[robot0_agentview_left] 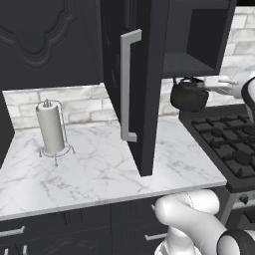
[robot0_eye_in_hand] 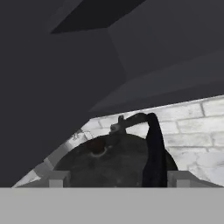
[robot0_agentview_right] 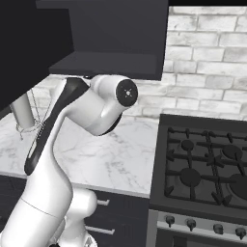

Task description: Open the cabinet, pick the kettle from the cabinet, and place it in the sink.

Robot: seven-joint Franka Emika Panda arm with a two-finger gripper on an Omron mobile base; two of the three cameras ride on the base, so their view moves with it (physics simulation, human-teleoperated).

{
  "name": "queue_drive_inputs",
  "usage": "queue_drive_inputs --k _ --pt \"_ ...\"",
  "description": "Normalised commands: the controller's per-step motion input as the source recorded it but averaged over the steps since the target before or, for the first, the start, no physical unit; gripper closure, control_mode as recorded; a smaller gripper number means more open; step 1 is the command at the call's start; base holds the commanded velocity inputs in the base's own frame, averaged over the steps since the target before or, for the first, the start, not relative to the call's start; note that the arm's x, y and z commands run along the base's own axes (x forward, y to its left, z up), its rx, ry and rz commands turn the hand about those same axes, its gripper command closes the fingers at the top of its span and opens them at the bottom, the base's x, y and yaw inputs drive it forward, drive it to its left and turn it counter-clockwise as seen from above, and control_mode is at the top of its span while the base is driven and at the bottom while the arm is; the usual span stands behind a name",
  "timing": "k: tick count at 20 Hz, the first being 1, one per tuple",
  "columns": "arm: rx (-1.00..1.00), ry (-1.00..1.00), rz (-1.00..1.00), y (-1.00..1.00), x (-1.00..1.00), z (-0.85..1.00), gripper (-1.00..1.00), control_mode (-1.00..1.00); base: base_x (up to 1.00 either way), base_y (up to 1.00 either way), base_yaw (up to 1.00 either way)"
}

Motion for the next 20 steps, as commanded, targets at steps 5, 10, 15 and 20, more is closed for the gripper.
queue_drive_inputs --k 5,10,15,20 --pt "-0.15 0.0 0.1 0.15 -0.13 -0.25 1.0 -1.0 0.0 0.0 0.0" --pt "-0.08 0.0 0.1 0.13 -0.04 -0.2 1.0 -1.0 0.0 0.0 0.0" --pt "0.0 0.0 0.07 0.17 -0.02 -0.26 1.0 -1.0 0.0 0.0 0.0" --pt "0.0 0.0 0.03 0.1 0.0 -0.21 1.0 -1.0 0.0 0.0 0.0"
